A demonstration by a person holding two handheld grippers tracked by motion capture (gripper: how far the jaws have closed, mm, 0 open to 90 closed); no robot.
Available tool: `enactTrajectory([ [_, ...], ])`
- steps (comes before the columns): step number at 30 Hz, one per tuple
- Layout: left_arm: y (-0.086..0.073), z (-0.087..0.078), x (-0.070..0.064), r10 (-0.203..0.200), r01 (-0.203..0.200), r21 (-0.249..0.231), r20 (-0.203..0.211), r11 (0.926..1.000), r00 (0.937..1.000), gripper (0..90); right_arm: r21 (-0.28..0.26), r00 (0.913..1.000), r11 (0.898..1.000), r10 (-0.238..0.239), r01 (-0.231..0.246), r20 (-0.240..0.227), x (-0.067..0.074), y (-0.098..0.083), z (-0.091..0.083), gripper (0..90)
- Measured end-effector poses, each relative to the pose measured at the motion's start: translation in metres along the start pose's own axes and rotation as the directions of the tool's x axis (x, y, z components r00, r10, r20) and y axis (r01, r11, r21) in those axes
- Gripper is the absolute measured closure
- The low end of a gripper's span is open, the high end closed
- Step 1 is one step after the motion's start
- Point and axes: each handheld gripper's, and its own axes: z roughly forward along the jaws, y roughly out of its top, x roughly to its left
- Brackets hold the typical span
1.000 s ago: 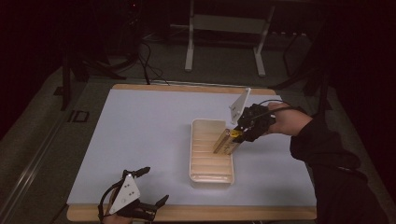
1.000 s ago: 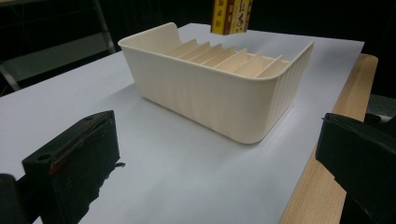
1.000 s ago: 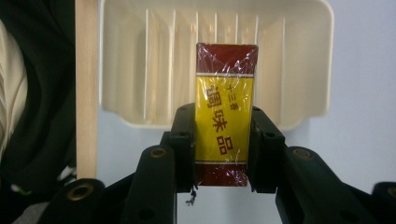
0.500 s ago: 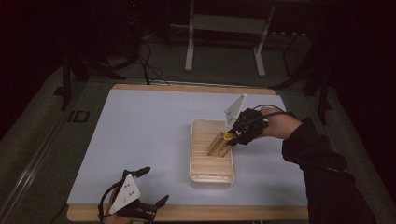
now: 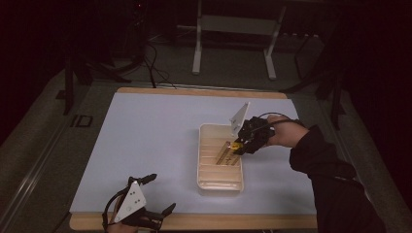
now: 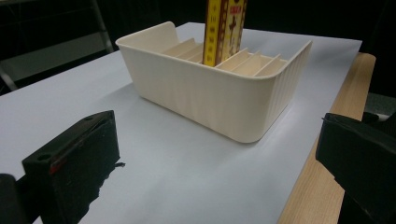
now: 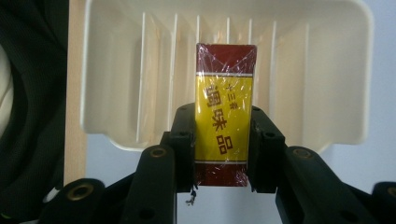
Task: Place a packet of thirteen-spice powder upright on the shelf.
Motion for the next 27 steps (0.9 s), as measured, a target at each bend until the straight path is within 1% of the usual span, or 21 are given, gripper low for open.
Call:
enactTrajectory([
  [2, 0.000, 0.000, 0.000, 0.000, 0.000, -0.002, 0.001, 1.0000, 1.0000, 0.0, 0.007, 1.0000, 1.000, 0.004, -0.004, -0.006, -0.001, 0.001, 0.008, 67.9],
  [3, 0.000, 0.000, 0.000, 0.000, 0.000, -0.002, 0.001, 1.0000, 1.0000, 0.0, 0.007, 1.0000, 1.000, 0.004, -0.004, -0.006, -0.001, 0.001, 0.008, 67.9],
  [4, 0.000, 0.000, 0.000, -0.001, 0.001, -0.002, 0.000, 1.0000, 1.0000, 0.0, 0.006, 1.0000, 1.000, 0.004, -0.004, -0.005, -0.002, 0.001, 0.012, 67.9],
  [5, 0.000, 0.000, 0.000, -0.001, 0.001, -0.001, 0.000, 1.0000, 1.0000, 0.0, 0.003, 0.9997, 1.000, 0.021, -0.021, -0.014, -0.004, 0.003, 0.019, 67.8],
  [7, 0.000, 0.000, 0.000, 0.000, 0.000, -0.001, 0.002, 1.0000, 1.0000, 0.0, 0.003, 0.9993, 0.999, 0.034, -0.034, -0.016, -0.006, 0.005, 0.024, 67.8],
  [10, 0.000, 0.000, 0.000, 0.001, -0.001, -0.001, 0.003, 1.0000, 1.0000, 0.0, 0.029, 0.9984, 0.998, 0.050, -0.049, -0.025, -0.007, 0.009, 0.034, 67.8],
  [13, 0.000, 0.000, 0.000, 0.000, 0.000, -0.003, 0.004, 1.0000, 1.0000, 0.0, 0.039, 0.9984, 0.998, 0.046, -0.045, -0.033, -0.008, 0.013, 0.044, 67.8],
  [14, 0.000, 0.000, 0.000, 0.000, 0.000, -0.003, 0.004, 1.0000, 1.0000, 0.0, 0.019, 0.9979, 0.998, 0.053, -0.052, -0.038, -0.009, 0.014, 0.045, 67.8],
  [18, 0.000, 0.000, 0.000, -0.001, 0.001, -0.004, 0.005, 1.0000, 1.0000, 0.0, -0.003, 0.9977, 0.998, 0.056, -0.057, -0.037, -0.009, 0.019, 0.048, 67.7],
  [21, 0.000, 0.000, -0.001, -0.002, 0.002, -0.004, 0.006, 1.0000, 1.0000, 0.0, -0.006, 0.9979, 0.998, 0.059, -0.059, -0.028, -0.008, 0.019, 0.047, 67.0],
  [22, 0.000, 0.000, -0.001, -0.001, 0.001, -0.004, 0.006, 1.0000, 1.0000, 0.0, -0.012, 0.9982, 0.998, 0.054, -0.054, -0.025, -0.008, 0.019, 0.047, 65.9],
  [24, 0.000, 0.000, 0.000, 0.000, 0.000, -0.004, 0.006, 1.0000, 1.0000, 0.0, -0.026, 0.9979, 0.998, 0.063, -0.063, -0.015, -0.008, 0.017, 0.045, 59.1],
  [25, 0.000, 0.000, 0.000, 0.001, -0.001, -0.003, 0.005, 1.0000, 1.0000, 0.0, -0.036, 0.9973, 0.997, 0.073, -0.073, -0.015, -0.007, 0.016, 0.043, 58.2],
  [26, 0.000, 0.000, 0.000, 0.001, -0.001, -0.002, 0.005, 1.0000, 1.0000, 0.0, -0.042, 0.9975, 0.997, 0.069, -0.069, -0.017, -0.007, 0.016, 0.041, 57.5],
  [27, 0.000, 0.000, 0.000, 0.001, -0.001, -0.001, 0.005, 1.0000, 1.0000, 0.0, -0.042, 0.9976, 0.997, 0.068, -0.069, -0.012, -0.006, 0.015, 0.039, 54.2],
])
